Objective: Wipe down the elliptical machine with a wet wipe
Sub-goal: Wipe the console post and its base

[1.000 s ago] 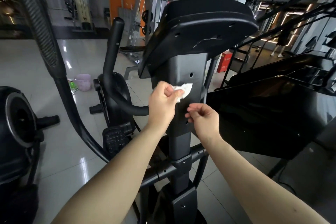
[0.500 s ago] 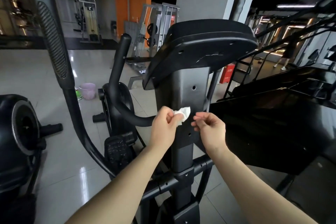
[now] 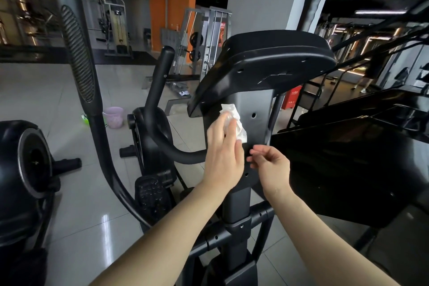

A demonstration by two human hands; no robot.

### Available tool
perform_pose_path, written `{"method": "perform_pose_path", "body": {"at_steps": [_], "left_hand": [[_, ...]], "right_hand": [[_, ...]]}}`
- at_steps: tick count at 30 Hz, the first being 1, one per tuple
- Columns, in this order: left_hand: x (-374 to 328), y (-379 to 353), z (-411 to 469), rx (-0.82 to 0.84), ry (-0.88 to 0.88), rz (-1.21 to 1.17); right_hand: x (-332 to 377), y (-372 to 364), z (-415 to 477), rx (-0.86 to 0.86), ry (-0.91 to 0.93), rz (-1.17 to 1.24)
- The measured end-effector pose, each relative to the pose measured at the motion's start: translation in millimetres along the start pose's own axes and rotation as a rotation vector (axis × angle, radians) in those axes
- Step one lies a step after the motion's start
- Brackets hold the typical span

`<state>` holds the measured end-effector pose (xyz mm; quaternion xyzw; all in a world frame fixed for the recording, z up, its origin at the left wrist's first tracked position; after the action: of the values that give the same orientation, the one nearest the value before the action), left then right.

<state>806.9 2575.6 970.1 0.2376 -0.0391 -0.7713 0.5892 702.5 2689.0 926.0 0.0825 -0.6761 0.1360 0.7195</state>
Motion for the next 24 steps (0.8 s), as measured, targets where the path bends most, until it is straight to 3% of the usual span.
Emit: {"method": "perform_pose_path", "body": {"at_steps": [5,9,13,15,18,20,22,24], "left_hand": [[-4.3,-12.3,4.8,0.221,-0.12,0.159],[4.1,-15.3,7.0,0.253,-0.151,0.24],[6.8,-19.6,-2.5,0.211,-0.088,0.133],[15.5,-24.3,-10.3,0.19,0.051,0.014],[53.5,-32.1,-23.5,0.178,0.493,-0.189],[69.6,-33.7,-24.6,0.215,0.673,-0.239],[62.2,-30.6,-11.7,0.204,0.681,-0.296],[41.1,-26.4,1.7,0.194,0.575,-0.299]], "right_hand": [[-5.1,5.2,3.8,-0.033,-0.025,0.004],[-6.5,3.9,3.0,-0.034,-0.043,0.012],[-4.8,2.8,-0.2,-0.025,-0.042,0.015],[-3.5,3.6,-1.2,-0.022,-0.043,0.03],[-2.6,5.9,-3.1,-0.024,-0.042,0.036],[-2.3,6.6,-4.3,-0.022,-0.042,0.033],[-2.6,5.5,-4.4,-0.021,-0.045,0.029],[-4.4,3.6,-3.3,-0.019,-0.045,0.015]]}}
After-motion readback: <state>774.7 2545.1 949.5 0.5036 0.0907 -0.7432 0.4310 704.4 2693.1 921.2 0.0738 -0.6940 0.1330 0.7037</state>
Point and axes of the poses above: each hand's wrist, its own z-axis towards the middle knuckle, its own y-axis out of the back of the hand, x = y × z, the point moved 5 cm from there along z, towards the middle knuckle, and after that the axes turned 8 degrees about -y, right-handed, at the moved point
